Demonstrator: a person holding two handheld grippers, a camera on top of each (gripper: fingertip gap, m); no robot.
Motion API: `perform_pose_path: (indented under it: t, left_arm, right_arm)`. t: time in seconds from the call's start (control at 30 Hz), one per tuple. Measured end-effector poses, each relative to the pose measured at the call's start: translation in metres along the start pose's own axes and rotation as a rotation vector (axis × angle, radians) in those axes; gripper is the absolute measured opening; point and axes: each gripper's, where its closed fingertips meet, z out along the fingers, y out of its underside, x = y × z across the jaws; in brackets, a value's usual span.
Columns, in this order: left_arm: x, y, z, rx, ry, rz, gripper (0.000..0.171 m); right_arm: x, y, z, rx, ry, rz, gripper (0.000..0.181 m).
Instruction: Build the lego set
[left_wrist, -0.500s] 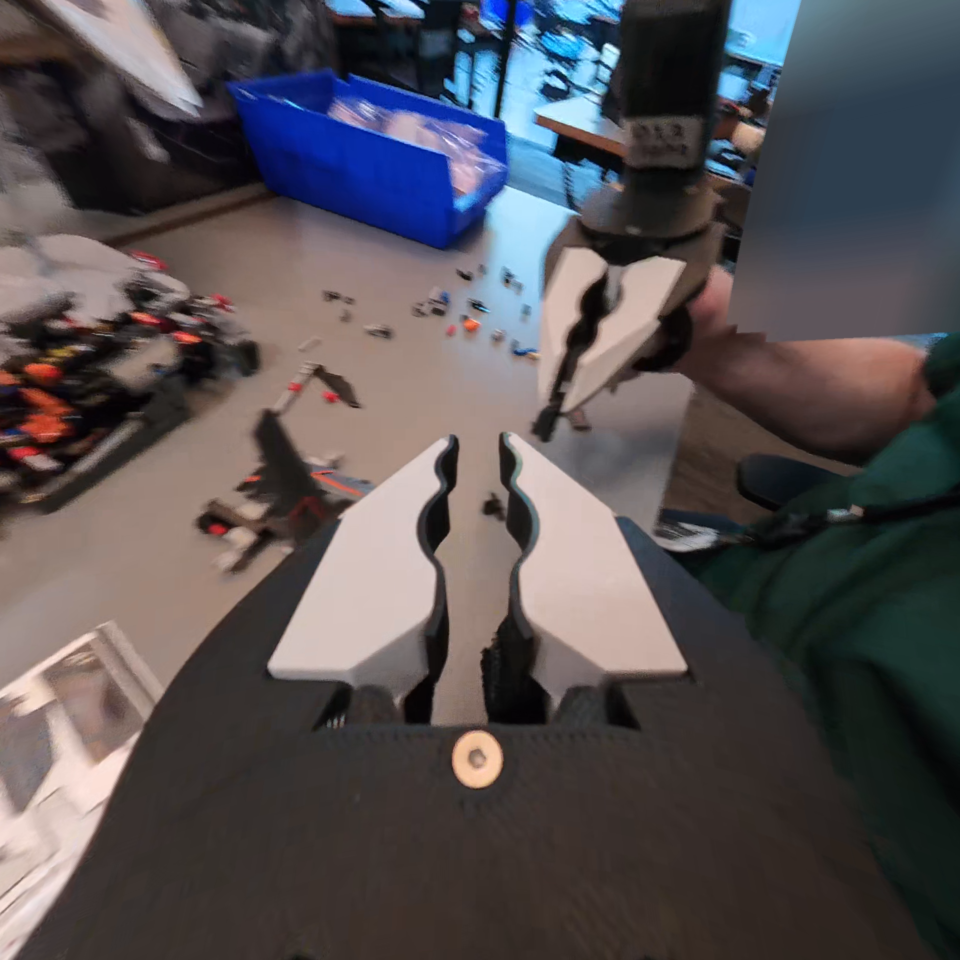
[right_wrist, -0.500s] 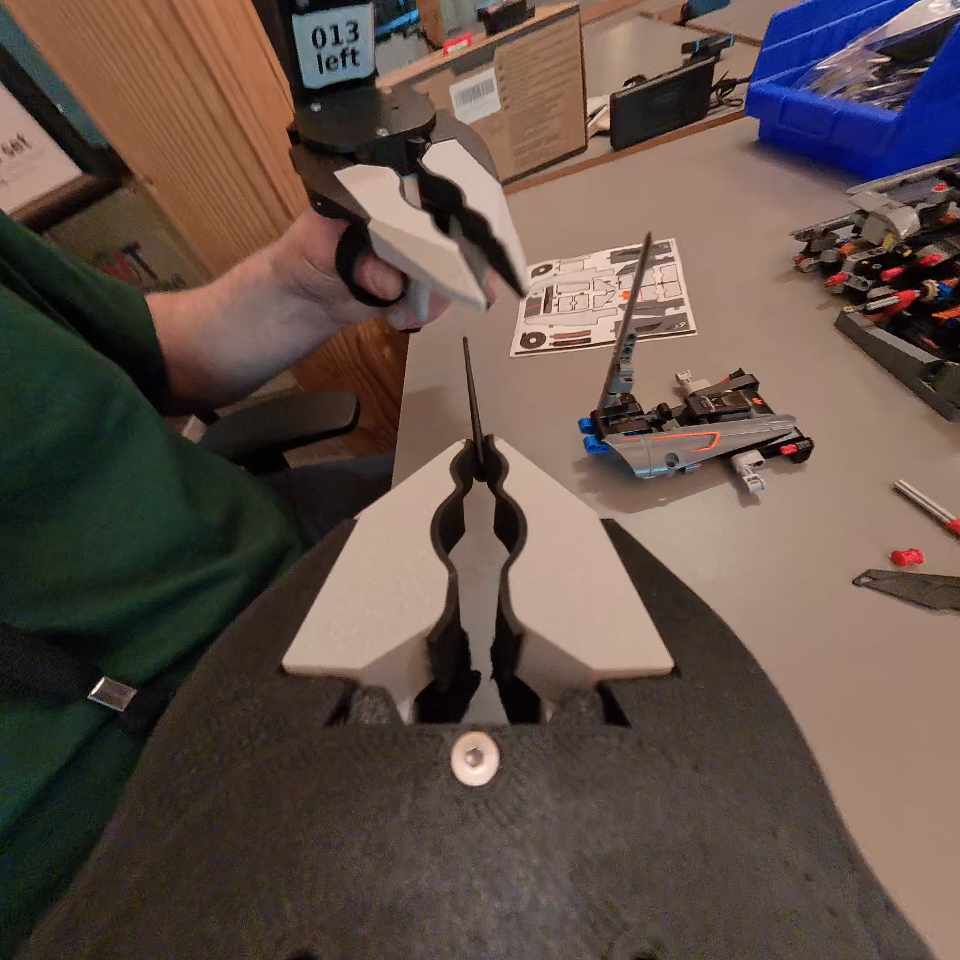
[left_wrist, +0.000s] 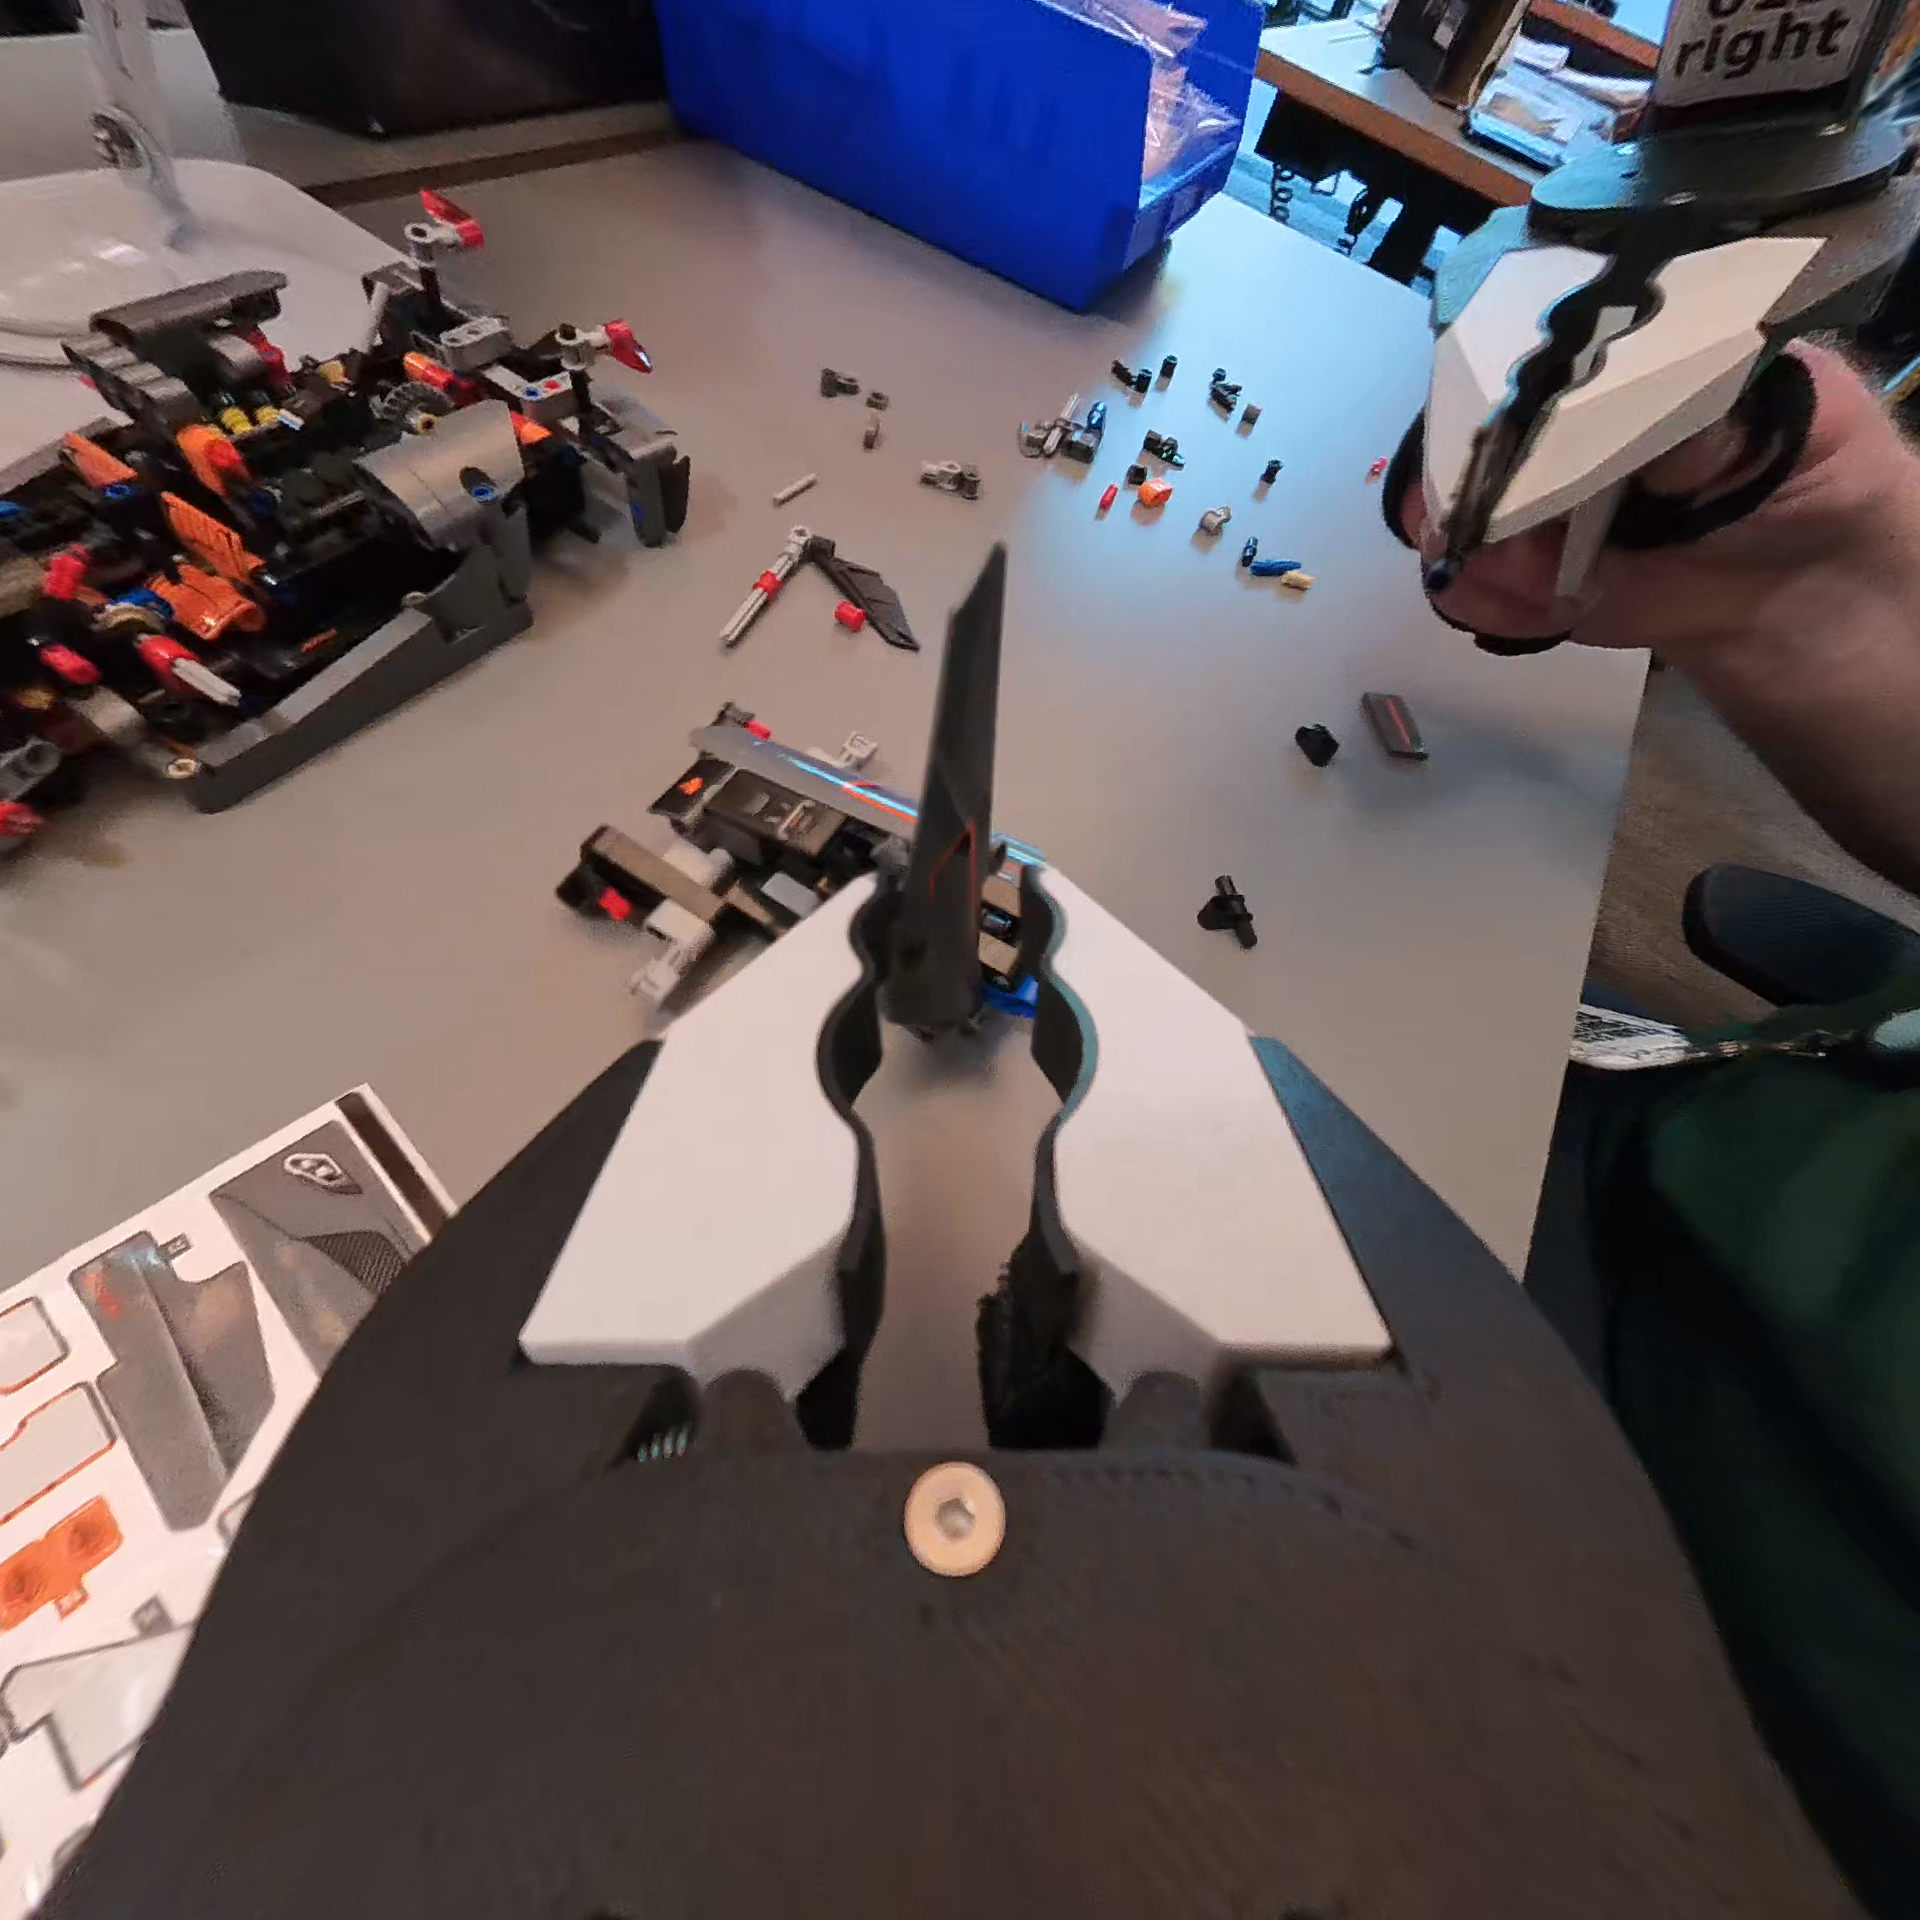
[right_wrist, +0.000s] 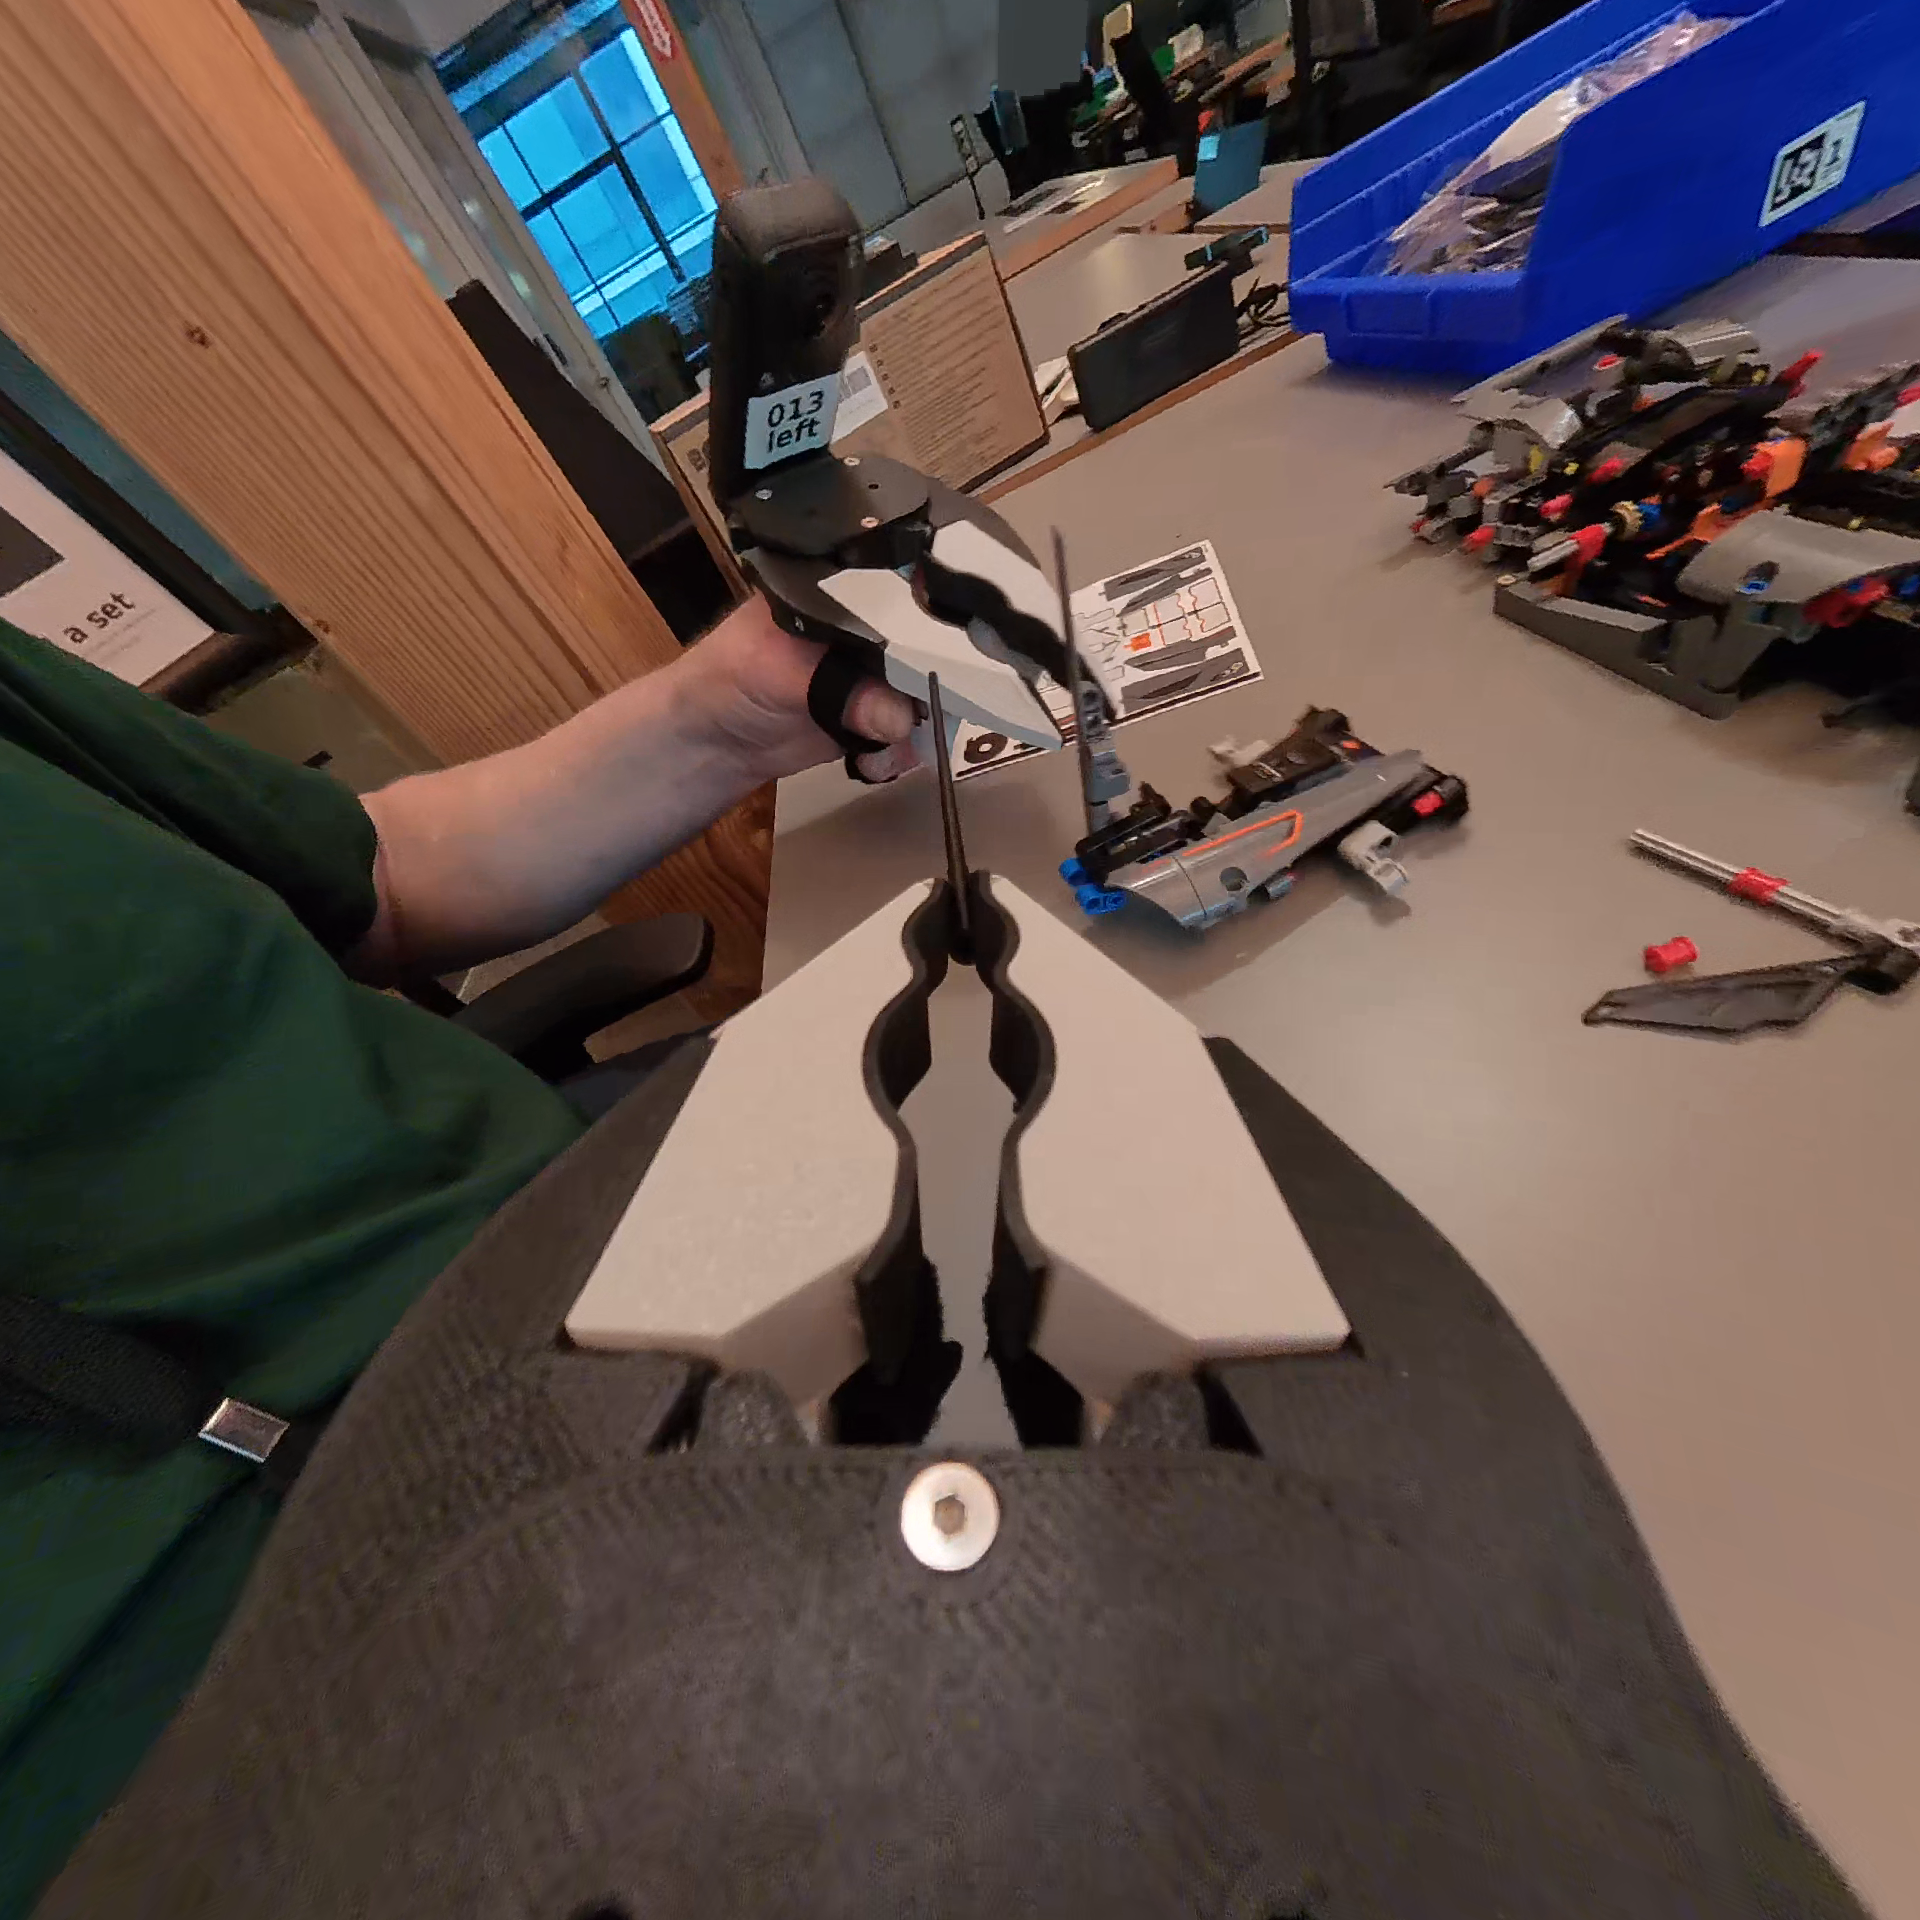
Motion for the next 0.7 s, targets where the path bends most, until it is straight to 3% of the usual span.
perform_pose_path:
  t: [0.13, 0.5, 0.7]
  left_arm:
    - [0.006, 0.002, 0.006, -0.021, -0.029, -0.008, 0.013]
    - [0.013, 0.003, 0.008, 0.037, -0.022, -0.083, 0.025]
    - [0.024, 0.004, 0.015, 0.016, 0.002, -0.062, 0.019]
  right_arm:
    - [0.008, 0.0, -0.012, 0.011, 0.029, 0.008, 0.001]
    - [0.033, -0.001, -0.057, 0.07, 0.139, 0.032, 0.001]
    - [0.037, 0.0, -0.07, 0.107, 0.163, 0.052, 0.001]
